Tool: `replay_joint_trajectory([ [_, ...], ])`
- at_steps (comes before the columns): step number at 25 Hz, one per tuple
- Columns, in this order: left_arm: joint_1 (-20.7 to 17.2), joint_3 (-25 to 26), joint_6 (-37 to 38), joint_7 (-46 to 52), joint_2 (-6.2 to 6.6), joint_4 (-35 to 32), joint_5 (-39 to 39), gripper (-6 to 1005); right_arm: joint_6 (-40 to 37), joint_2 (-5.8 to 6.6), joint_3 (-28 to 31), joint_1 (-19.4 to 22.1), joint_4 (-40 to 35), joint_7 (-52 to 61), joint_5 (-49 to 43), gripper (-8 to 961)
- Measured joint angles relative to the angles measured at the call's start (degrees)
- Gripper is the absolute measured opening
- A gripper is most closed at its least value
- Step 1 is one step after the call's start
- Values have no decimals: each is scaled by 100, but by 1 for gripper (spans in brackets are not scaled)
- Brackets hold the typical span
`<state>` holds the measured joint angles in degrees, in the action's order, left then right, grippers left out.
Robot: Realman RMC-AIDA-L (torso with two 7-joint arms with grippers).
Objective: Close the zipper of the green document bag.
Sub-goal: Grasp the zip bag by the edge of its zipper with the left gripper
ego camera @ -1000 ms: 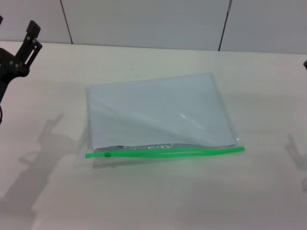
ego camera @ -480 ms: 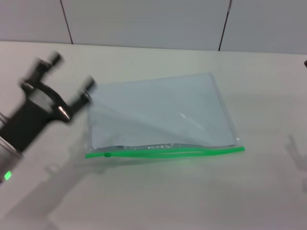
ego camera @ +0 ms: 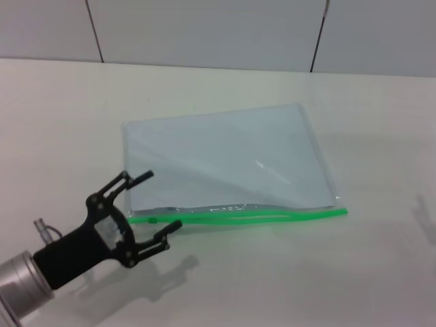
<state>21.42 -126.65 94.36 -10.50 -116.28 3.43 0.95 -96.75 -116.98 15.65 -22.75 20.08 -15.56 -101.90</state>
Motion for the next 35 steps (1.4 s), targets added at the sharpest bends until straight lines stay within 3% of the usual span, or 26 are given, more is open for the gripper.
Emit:
replay_joint_trajectory([
  [11, -42, 3, -757, -771, 5, 321, 51, 813, -72, 9, 0, 17, -4, 0, 13, 863],
  [20, -9, 105, -1197, -830, 16, 326, -231, 805, -72, 9, 0, 27, -4, -7, 12, 862],
  [35, 715, 20, -1990, -913, 10, 269, -308, 792, -74, 6, 0, 15, -4, -9, 2, 862],
])
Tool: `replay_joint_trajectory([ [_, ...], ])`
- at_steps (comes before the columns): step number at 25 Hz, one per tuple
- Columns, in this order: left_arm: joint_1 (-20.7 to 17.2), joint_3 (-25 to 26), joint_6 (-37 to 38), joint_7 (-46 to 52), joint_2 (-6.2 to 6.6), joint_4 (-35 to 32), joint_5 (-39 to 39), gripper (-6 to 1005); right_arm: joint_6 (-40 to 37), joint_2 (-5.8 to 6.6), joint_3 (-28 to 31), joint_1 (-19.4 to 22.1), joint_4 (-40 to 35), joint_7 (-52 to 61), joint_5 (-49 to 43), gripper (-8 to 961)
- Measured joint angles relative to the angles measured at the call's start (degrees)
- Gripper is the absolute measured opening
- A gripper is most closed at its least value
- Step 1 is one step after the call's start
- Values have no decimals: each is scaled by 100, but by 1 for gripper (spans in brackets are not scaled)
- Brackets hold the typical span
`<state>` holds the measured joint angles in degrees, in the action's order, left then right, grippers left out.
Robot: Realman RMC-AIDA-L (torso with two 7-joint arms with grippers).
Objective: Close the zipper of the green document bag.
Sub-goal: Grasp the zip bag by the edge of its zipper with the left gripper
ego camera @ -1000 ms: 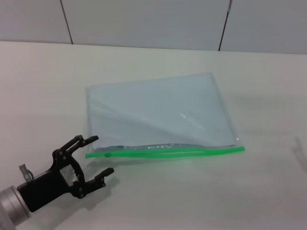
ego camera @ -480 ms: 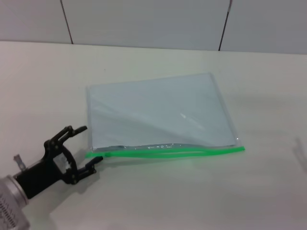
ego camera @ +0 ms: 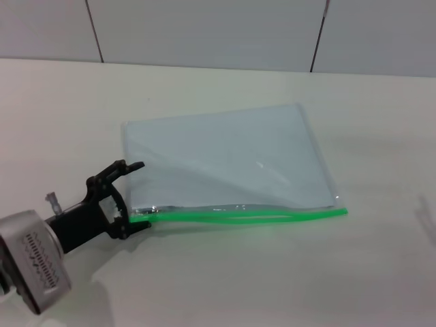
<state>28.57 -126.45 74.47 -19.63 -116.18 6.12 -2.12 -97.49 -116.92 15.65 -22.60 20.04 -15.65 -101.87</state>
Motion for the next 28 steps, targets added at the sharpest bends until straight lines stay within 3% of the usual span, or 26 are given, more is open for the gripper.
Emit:
replay_joint_trajectory([
  [16, 269, -20, -583, -205, 15, -291, 262, 778, -7, -7, -12, -25, 18, 5, -34, 861],
  [20, 332, 4, -589, -207, 2, -307, 258, 604, -7, -5, -110, -38, 1, -3, -39, 860],
  [28, 366, 28, -536, -207, 13, -503, 242, 269, 49, 12, -883, -350, -316, -56, -46, 860],
])
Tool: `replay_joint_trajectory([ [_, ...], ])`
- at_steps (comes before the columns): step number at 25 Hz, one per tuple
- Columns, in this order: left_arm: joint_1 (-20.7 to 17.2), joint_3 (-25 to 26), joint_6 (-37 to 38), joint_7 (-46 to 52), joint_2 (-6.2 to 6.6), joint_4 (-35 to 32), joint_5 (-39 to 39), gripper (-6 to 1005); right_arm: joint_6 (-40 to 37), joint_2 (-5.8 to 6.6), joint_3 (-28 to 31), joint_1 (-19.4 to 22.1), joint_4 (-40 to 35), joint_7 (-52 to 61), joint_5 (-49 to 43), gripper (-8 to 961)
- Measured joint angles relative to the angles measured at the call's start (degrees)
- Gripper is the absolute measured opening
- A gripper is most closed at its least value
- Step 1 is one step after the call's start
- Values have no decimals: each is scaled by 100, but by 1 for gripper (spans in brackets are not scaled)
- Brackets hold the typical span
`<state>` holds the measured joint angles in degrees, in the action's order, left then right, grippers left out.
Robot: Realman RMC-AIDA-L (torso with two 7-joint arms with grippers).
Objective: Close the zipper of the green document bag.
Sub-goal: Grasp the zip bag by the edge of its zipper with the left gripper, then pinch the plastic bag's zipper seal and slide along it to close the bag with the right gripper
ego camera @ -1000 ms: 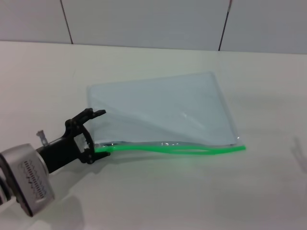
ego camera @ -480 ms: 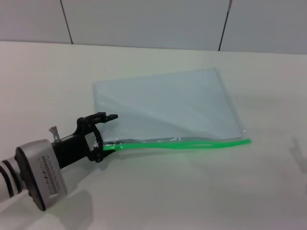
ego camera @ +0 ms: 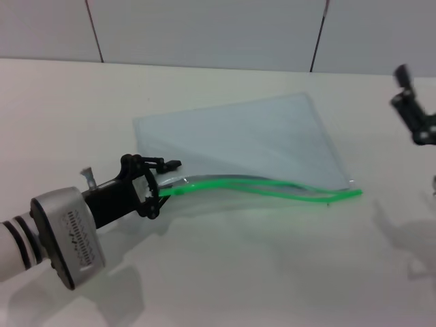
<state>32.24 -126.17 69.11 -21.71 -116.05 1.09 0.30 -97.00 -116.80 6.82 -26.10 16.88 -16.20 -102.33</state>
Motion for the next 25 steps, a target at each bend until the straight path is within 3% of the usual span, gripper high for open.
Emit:
replay_joint_trajectory([
  [4, 31, -11, 7, 1, 7, -82, -2, 144, 24, 8, -731, -297, -303, -8, -7, 860],
  [13, 73, -3, 46, 86, 21, -326, -4, 75, 956, -9, -2095, -1056, -327, -999, -16, 860],
  [17, 124, 18, 203, 291, 25, -457, -6, 58, 1293, -18, -2341, -1274, -101, -1634, -108, 858],
  [25, 252, 22, 401, 795, 43, -515, -42, 57, 2044, -39, -2234, -1413, 313, -3074, -289, 853],
])
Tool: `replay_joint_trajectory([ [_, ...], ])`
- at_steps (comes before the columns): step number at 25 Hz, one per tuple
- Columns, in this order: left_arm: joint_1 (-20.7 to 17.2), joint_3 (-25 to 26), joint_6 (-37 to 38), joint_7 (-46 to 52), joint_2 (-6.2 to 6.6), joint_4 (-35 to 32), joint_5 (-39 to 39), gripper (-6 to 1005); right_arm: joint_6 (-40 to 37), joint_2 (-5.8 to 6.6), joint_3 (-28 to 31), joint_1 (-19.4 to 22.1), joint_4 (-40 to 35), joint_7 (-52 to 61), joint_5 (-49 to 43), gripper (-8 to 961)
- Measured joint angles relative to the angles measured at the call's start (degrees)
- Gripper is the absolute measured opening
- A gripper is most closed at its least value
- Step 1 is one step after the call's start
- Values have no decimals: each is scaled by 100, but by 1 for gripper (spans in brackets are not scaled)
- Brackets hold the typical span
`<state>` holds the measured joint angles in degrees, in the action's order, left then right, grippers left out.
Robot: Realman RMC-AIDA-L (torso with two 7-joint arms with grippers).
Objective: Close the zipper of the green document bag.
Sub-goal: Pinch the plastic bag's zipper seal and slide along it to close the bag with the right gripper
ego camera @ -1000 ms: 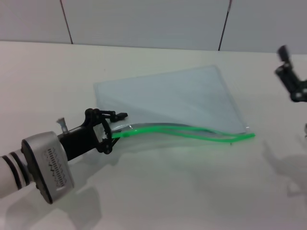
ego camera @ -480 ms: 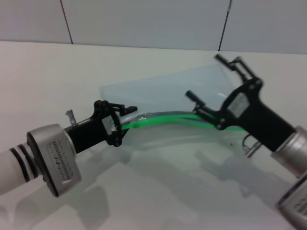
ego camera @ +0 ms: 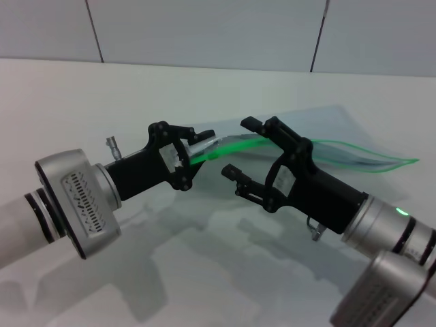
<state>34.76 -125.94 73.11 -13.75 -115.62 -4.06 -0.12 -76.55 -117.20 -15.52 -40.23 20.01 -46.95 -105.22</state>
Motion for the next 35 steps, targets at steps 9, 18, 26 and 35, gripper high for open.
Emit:
replay_joint_trajectory([
  [9, 20, 7, 145, -9, -37, -21, -84, 56, 212, -5, 249, -8, 348, -1097, 21, 846],
  [18, -16, 9, 40, -817, 22, 37, -504, 56, 226, -5, 294, 24, 327, -1134, 29, 828],
  [26, -21, 8, -15, -1051, -30, 37, -537, 56, 517, -5, 305, -50, 352, -1269, 17, 810],
  [35, -8, -40, -17, -1087, -59, -2, -500, 55, 829, -31, 384, -279, 357, -1530, 2, 721],
])
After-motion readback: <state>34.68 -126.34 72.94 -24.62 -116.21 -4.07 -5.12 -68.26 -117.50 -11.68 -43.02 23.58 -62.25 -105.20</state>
